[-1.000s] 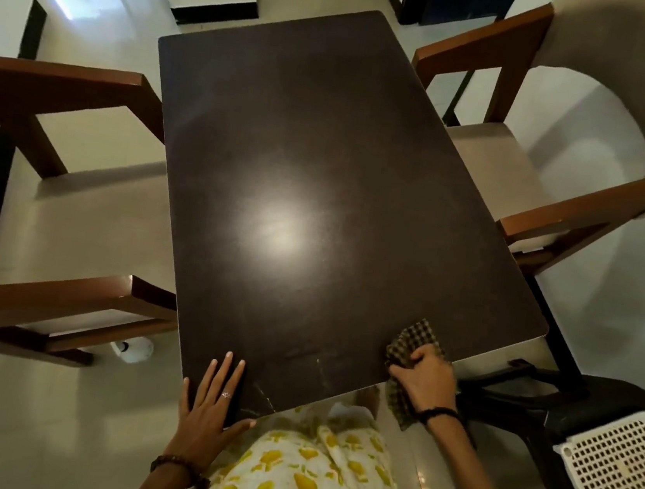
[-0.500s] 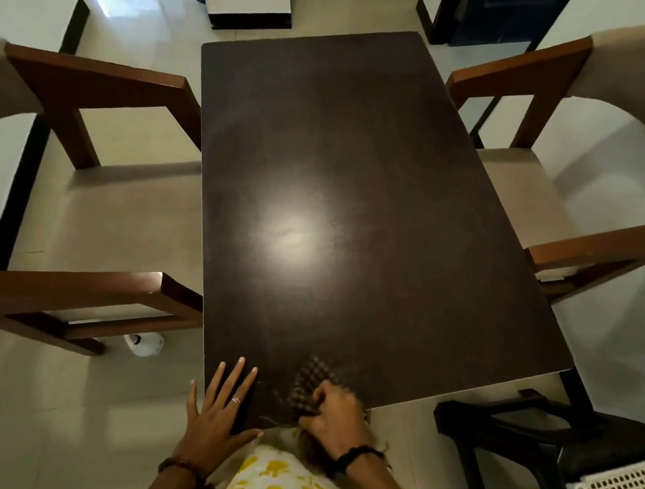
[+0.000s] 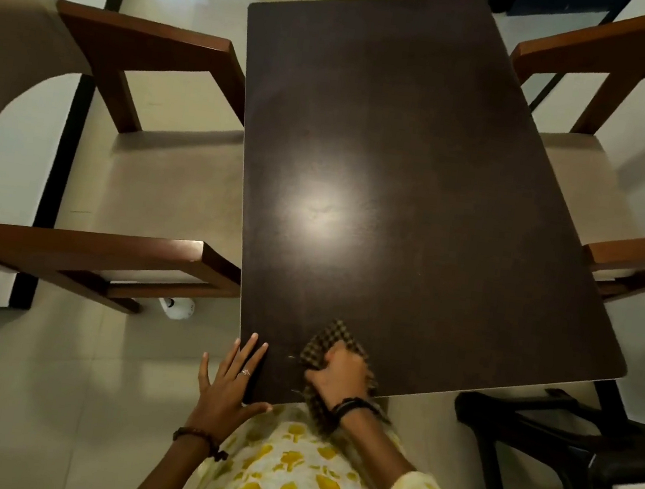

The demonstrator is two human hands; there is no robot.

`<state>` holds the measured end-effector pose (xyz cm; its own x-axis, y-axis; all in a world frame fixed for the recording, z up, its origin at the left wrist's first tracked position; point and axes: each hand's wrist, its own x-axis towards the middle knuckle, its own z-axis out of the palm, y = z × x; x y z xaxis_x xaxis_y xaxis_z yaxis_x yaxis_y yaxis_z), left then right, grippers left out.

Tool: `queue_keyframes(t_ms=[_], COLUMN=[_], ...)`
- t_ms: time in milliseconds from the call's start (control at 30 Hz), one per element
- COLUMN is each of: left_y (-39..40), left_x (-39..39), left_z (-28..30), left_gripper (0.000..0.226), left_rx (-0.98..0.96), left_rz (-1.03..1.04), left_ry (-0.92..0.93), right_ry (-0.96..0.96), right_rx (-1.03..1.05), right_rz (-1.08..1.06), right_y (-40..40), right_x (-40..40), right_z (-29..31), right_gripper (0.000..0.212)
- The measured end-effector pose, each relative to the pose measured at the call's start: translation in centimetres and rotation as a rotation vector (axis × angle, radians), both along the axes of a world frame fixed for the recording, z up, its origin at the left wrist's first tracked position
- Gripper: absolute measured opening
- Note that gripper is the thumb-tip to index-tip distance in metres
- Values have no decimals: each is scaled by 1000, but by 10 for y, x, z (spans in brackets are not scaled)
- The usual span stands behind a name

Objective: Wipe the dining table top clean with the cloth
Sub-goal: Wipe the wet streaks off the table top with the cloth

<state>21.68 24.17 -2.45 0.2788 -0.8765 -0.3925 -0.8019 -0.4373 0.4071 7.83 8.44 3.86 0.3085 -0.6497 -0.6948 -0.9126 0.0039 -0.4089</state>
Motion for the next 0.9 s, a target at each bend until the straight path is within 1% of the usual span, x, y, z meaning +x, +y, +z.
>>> queue_keyframes(t_ms=[67,133,233,267,367,433,500,600,700,800,900], left_y=[0,2,7,7,8,8,6,6,9,10,9], left_x=[0,-1,-4,-6,-10,-12,-13,-15,-21,-30,-34], left_z=[-1,-2,-3,-4,-3,-1,1,-1,-4,-1,0], left_gripper=[86,87,97,102,118,120,119,122,126,112,97], left_rx=[-20,-63,-91,-80,-31,-14,-28,-37,-24,-7,-13], left_rz=[18,76,180,216,302,347,371,415,502,592,684], left_ry=[7,35,50,56,56,114,163,214,278,318,369], right_ry=[-52,-98,-155,-168,-137,-85,-23,64,52,-16,-106], right_rx=[52,102,125,118,25,-92,-206,-274,-267,-272,-310], right_rz=[62,101,125,109,19,-24,0,219,475,673,784], right_y=[26,39,32,26,1,-16,-24,-13,8,31,44], right_x=[27,42,35,26,-4,-21,-30,-22,-1,23,44], right_z=[-2,-1,0,1,2,2,-1,-5,-7,-11,-15], right_gripper=[52,50,39,40,50,58,66,76,74,71,68])
